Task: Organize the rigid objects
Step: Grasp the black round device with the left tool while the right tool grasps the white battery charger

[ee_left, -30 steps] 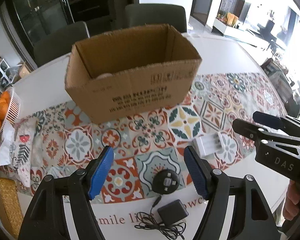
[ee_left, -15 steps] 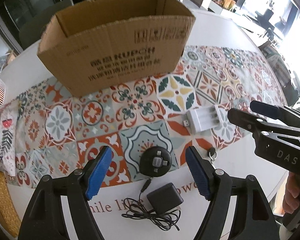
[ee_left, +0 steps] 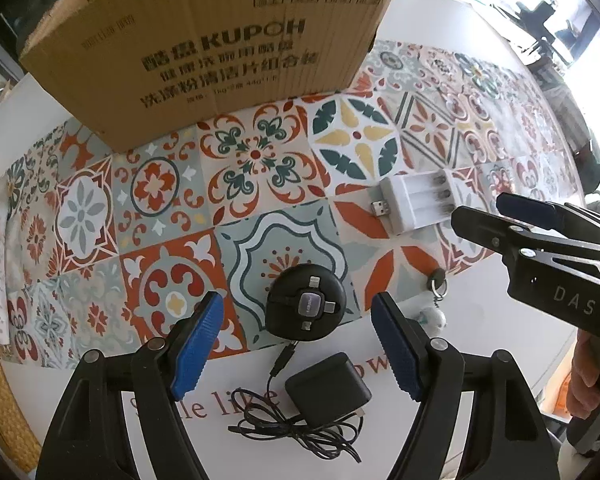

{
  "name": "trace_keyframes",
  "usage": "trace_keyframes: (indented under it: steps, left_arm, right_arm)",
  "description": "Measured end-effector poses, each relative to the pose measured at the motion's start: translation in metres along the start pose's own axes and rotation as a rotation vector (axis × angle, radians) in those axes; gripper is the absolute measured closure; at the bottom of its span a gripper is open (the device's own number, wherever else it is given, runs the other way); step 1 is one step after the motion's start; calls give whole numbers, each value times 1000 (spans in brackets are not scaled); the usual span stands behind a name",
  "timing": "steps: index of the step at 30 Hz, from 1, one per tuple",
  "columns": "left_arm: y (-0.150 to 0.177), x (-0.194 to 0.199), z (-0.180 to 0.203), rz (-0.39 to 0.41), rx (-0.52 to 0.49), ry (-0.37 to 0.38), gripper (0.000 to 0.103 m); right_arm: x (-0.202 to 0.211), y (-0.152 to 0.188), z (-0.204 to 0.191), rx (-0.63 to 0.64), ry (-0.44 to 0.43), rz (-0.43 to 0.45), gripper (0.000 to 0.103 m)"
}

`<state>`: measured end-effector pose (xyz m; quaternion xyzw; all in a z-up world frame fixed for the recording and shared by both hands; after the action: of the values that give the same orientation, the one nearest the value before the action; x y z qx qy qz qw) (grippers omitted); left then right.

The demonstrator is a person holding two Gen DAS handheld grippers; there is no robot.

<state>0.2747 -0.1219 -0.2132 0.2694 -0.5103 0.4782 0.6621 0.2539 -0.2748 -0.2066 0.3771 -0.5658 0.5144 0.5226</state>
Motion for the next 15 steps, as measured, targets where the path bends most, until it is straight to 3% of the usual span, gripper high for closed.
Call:
trace_keyframes:
  steps: [9, 12, 15]
  left_arm:
    - [3, -24, -1, -77, 20, 22, 28]
    - [5, -31, -1, -98, 30, 28, 28]
    - [7, -37, -1, -110, 39, 31, 28]
  right_arm:
    - [-24, 0, -1, 4, -14, -58, 39]
    - [-29, -2, -2, -4, -32, -58, 32]
    - [-36, -4, -2, -22, -43, -66, 32]
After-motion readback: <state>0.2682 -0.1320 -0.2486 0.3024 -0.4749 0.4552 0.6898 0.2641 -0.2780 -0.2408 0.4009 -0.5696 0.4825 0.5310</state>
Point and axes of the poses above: each gripper's, at about its wrist camera, not at the fingertips, and x roughly against the way its jaws point, z to its right, y to its underside, the point moved 5 cm from there along -x, roughly the way its jaws point, and after that the axes turned 14 degrees about y, right-handed, at the moved point
